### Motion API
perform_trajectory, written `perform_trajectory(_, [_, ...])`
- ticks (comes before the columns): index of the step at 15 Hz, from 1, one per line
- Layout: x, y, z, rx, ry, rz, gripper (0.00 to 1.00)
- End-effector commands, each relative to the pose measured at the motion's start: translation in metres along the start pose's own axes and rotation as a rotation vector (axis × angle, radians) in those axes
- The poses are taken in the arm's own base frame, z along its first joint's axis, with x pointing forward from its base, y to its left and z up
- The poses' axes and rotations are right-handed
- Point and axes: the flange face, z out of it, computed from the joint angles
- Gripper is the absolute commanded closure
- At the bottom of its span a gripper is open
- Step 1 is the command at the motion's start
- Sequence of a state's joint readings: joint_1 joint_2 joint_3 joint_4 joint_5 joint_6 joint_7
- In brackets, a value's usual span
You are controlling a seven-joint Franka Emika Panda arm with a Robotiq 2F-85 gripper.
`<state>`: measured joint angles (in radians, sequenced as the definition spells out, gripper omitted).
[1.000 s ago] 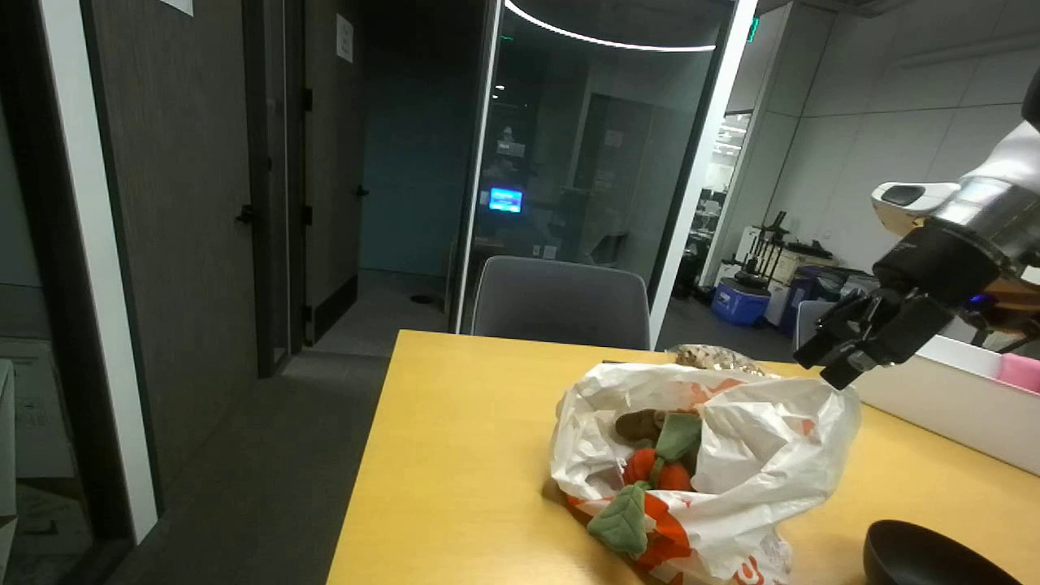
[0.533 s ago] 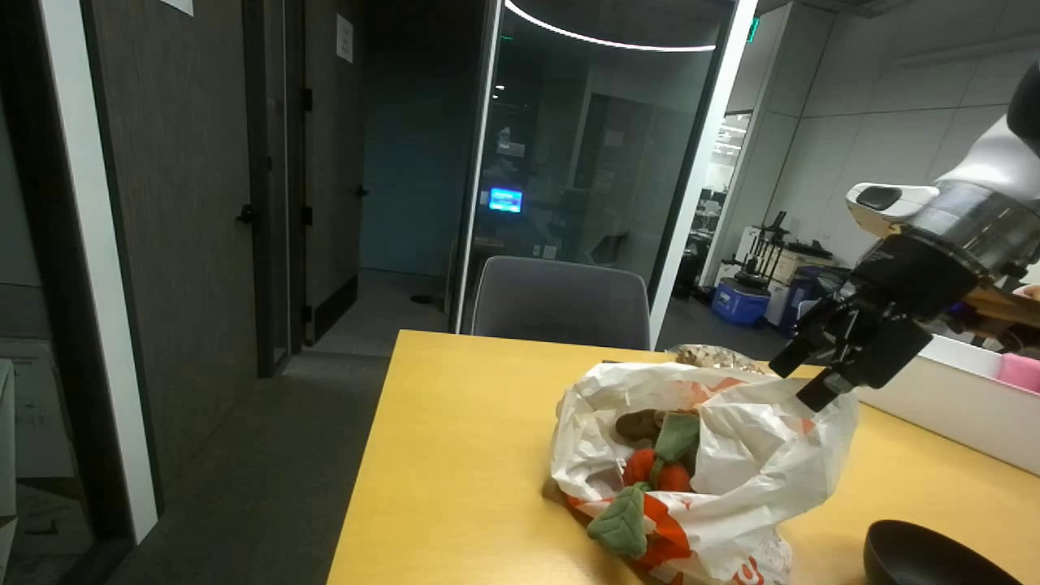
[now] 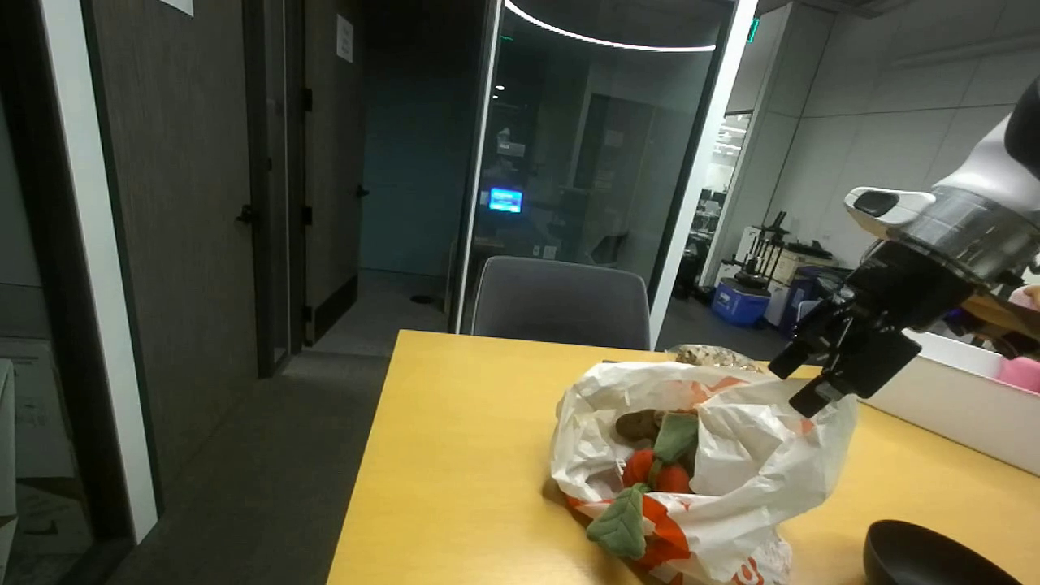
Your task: Put the contents of the black bowl into the plastic bag
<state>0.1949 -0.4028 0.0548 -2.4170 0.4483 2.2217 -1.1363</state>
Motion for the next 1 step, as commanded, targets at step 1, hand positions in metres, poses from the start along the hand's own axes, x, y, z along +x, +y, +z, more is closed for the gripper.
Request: perform_trajectory(1, [0.0004, 0.0, -0.0002, 0.001, -0.001, 0.0, 0.0])
